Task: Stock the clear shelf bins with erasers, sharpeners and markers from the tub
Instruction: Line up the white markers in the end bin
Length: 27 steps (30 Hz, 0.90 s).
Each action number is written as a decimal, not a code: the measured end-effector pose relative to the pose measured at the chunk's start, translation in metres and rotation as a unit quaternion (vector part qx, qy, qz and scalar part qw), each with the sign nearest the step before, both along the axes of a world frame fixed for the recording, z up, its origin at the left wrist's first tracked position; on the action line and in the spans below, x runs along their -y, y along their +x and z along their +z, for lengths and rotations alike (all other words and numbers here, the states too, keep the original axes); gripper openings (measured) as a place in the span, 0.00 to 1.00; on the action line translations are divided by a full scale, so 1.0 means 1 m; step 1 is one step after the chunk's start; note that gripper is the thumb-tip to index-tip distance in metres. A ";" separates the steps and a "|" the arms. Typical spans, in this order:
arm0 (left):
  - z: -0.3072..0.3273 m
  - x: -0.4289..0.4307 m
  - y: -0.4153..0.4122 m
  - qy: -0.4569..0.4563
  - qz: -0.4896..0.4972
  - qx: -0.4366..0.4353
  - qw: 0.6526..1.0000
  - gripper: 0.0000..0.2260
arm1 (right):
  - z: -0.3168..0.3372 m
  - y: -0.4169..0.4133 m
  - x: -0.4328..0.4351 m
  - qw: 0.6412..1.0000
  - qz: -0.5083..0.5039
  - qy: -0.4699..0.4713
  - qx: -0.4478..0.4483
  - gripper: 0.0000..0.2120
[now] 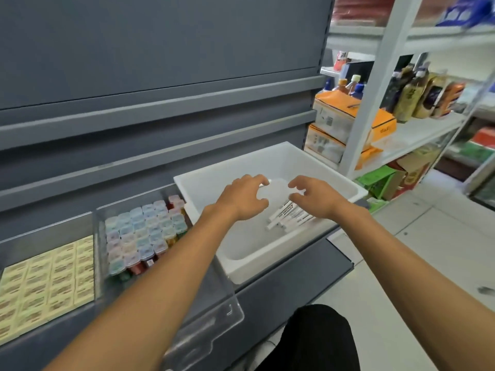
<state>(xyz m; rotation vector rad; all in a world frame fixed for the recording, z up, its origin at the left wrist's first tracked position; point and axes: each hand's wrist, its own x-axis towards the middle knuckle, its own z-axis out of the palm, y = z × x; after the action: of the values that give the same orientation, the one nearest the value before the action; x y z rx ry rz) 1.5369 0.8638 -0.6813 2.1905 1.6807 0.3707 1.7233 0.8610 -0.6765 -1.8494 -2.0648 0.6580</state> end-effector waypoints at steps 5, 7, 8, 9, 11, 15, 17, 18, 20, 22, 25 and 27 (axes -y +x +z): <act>-0.027 -0.057 0.025 -0.043 0.025 -0.068 0.996 0.24 | -0.014 0.015 -0.050 0.999 0.007 -0.015 0.051 0.16; -0.037 -0.076 0.029 -0.061 0.035 -0.087 0.994 0.23 | -0.019 0.016 -0.067 0.998 0.015 -0.031 0.061 0.16; -0.045 -0.086 0.030 -0.074 0.040 -0.097 0.992 0.23 | -0.025 0.018 -0.076 0.996 0.022 -0.044 0.070 0.16; -0.052 -0.093 0.030 -0.084 0.048 -0.107 0.990 0.23 | -0.029 0.019 -0.084 0.995 0.030 -0.056 0.081 0.16; -0.068 -0.104 0.031 -0.103 0.054 -0.133 0.984 0.23 | -0.038 0.024 -0.097 0.992 0.037 -0.079 0.096 0.15; -0.083 -0.117 0.035 -0.092 0.068 -0.172 0.978 0.22 | -0.050 0.031 -0.112 0.996 0.016 -0.082 0.039 0.14; -0.080 -0.120 0.032 -0.118 0.074 -0.148 0.979 0.19 | -0.049 0.030 -0.114 0.997 0.004 -0.074 0.004 0.16; -0.078 -0.120 0.031 -0.128 0.072 -0.143 0.979 0.18 | -0.048 0.030 -0.116 0.998 -0.003 -0.065 -0.013 0.18; -0.073 -0.117 0.033 -0.145 0.048 -0.139 0.979 0.17 | -0.046 0.030 -0.118 0.998 -0.016 -0.045 -0.039 0.20; -0.069 -0.111 0.041 -0.160 0.017 -0.118 0.980 0.16 | -0.046 0.027 -0.119 0.998 -0.014 -0.040 -0.044 0.21; -0.062 -0.100 0.062 -0.192 -0.012 -0.072 0.979 0.26 | -0.046 0.023 -0.118 0.998 -0.011 -0.032 -0.062 0.22; -0.058 -0.089 0.080 -0.207 -0.040 -0.073 0.975 0.37 | -0.045 0.024 -0.116 0.995 -0.022 -0.020 -0.094 0.22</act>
<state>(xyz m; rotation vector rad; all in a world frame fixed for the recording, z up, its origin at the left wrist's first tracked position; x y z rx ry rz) 1.6164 0.9528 -0.7393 1.9987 1.5647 -0.1567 1.7473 0.9775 -0.7215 -1.7748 -1.8990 0.8317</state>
